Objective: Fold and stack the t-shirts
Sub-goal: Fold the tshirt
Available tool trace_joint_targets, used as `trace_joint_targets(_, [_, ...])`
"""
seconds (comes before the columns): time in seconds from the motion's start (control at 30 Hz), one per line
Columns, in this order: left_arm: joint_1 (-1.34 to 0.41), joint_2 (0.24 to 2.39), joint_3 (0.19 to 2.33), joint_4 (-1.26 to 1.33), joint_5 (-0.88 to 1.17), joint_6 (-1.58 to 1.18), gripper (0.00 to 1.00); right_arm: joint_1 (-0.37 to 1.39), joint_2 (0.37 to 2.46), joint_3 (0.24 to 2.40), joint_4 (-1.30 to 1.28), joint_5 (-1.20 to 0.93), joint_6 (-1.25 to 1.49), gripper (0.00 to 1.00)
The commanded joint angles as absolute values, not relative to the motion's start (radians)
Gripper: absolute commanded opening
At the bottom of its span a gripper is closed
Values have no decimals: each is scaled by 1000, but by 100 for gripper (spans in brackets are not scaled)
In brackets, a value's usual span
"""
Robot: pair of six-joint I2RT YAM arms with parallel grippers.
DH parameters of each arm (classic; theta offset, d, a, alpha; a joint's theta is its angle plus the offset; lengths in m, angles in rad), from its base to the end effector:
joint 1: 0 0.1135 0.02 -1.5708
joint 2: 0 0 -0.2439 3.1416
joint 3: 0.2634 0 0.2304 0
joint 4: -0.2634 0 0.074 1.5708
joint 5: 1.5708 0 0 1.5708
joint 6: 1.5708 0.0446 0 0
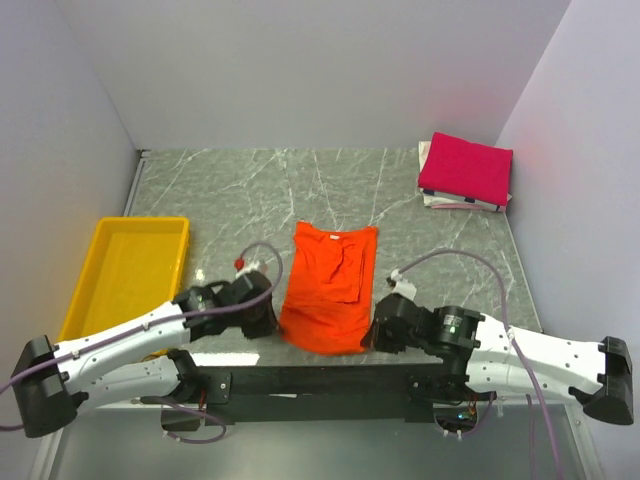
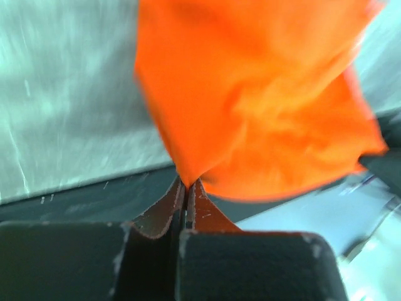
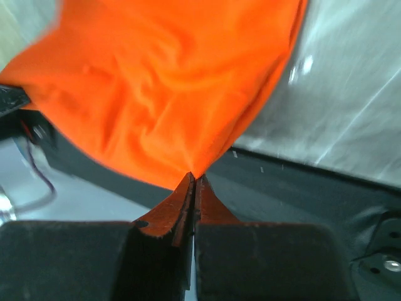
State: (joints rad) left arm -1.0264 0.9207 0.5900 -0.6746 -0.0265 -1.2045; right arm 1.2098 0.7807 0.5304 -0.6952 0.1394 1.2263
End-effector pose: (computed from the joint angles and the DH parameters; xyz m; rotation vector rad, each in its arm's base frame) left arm 0.0869 -0.1412 0.1920 -0.2582 2.7714 -0.7101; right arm 0.0575 0.1347 0.1924 0.0832 2.6991 0.7538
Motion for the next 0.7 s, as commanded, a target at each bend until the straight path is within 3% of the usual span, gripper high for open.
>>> trace_joint_targets(0.0, [-905, 982, 742, -709, -72, -1062, 0, 1135, 811, 653, -828, 270, 1118, 0])
trace_joint_targets(0.17, [-741, 1071, 888, -678, -9, -938, 0, 941, 851, 736, -799, 238, 964, 0])
trace_joint_targets(0.67, [-588, 1448, 1184, -548, 69, -900, 0, 611, 1045, 874, -592, 133, 732, 0])
